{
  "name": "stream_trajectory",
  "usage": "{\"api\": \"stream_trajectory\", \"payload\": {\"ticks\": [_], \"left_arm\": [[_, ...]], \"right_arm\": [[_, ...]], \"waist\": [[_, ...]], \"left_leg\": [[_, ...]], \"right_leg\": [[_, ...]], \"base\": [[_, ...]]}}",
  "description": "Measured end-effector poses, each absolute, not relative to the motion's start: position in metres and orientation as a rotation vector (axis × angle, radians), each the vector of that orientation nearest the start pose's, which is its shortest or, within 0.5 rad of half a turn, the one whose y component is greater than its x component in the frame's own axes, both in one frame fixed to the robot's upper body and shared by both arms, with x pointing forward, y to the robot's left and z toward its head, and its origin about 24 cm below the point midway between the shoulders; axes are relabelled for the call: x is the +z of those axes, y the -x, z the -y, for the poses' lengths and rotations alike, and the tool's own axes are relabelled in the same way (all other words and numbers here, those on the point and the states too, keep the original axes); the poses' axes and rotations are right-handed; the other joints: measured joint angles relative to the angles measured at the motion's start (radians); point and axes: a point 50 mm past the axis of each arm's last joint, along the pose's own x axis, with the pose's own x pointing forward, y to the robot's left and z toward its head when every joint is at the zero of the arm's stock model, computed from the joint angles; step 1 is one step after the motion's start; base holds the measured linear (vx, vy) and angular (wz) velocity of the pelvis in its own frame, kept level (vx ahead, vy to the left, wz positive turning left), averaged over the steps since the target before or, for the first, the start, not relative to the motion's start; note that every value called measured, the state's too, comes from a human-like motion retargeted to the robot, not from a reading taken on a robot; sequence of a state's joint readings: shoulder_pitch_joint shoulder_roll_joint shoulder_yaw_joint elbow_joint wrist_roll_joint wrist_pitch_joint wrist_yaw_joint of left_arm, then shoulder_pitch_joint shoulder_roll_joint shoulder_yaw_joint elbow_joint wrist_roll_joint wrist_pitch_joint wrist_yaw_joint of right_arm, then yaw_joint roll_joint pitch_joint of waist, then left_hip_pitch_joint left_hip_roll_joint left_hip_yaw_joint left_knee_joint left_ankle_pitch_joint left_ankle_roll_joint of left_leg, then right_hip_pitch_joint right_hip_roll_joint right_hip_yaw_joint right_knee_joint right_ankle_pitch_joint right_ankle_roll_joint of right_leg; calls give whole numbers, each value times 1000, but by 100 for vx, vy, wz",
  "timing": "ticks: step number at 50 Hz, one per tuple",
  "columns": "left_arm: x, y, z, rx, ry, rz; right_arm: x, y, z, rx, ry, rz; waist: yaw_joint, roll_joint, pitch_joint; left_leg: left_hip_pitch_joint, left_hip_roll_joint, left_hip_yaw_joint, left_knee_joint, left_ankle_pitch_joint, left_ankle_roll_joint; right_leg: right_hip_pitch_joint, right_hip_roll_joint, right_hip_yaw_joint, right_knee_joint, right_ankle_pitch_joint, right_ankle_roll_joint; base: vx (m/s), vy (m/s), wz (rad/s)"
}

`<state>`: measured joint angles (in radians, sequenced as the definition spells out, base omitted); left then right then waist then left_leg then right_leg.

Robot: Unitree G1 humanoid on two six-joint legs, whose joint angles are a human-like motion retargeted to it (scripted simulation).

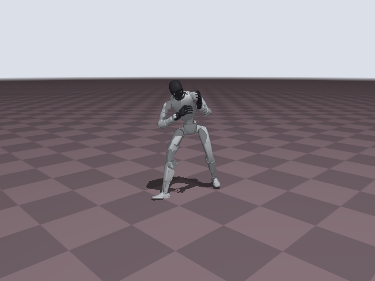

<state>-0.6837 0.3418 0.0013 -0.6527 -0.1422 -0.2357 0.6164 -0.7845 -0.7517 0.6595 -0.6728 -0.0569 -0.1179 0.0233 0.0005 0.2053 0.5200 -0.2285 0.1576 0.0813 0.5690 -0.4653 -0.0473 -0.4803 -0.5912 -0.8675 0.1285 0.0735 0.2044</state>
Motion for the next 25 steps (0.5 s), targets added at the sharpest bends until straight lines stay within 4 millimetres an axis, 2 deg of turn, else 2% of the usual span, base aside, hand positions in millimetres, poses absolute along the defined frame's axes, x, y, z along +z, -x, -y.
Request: {"api": "stream_trajectory", "payload": {"ticks": [3,5,7,8,10,13,15,17,20,25], "left_arm": [[365,-170,-154,236,153,1672],[397,-173,-149,282,-98,1727],[431,-197,-145,361,-460,1647],[447,-216,-145,404,-660,1561],[465,-258,-150,436,-1035,1316],[453,-308,-168,296,-1436,906],[438,-322,-181,191,-1558,736],[431,-320,-188,133,-1607,702],[430,-307,-192,105,-1630,745],[431,-282,-194,45,-1551,817]], "right_arm": [[261,-195,59,782,788,1212],[261,-202,75,685,817,1185],[268,-211,96,556,872,1165],[275,-215,108,480,907,1159],[293,-226,132,321,996,1138],[329,-243,165,111,1145,1087],[354,-248,183,10,1213,1054],[375,-249,197,-33,1242,1017],[396,-248,212,-29,1252,942],[409,-248,234,-28,1323,772]], "waist": [[-82,4,-8],[-149,-4,-36],[-217,-21,-89],[-247,-33,-117],[-291,-63,-171],[-318,-116,-256],[-316,-154,-305],[-298,-191,-344],[-254,-235,-387],[-151,-279,-404]], "left_leg": [[39,65,39,17,66,40],[69,105,81,22,119,60],[101,118,115,13,167,71],[119,111,119,6,184,72],[157,66,92,-11,199,66],[201,-58,-9,-30,186,45],[211,-134,-48,-27,174,39],[192,-179,-32,-7,160,47],[134,-206,35,20,130,73],[51,-201,77,-108,79,82]], "right_leg": [[-10,44,63,86,-13,-43],[-16,84,96,126,-53,-58],[-9,131,122,122,-87,-59],[1,157,136,107,-98,-55],[32,208,171,59,-105,-38],[95,273,244,-28,-92,2],[136,304,300,-75,-84,26],[169,324,358,-110,-82,40],[210,346,442,-145,-88,43],[290,390,565,-171,-123,45]], "base": [[37,-45,-76],[43,-41,-107],[48,-37,-123],[50,-33,-136],[52,-28,-150],[52,-21,-169],[50,-15,-175],[47,-11,-171],[43,-7,-164],[37,-2,-154]]}}
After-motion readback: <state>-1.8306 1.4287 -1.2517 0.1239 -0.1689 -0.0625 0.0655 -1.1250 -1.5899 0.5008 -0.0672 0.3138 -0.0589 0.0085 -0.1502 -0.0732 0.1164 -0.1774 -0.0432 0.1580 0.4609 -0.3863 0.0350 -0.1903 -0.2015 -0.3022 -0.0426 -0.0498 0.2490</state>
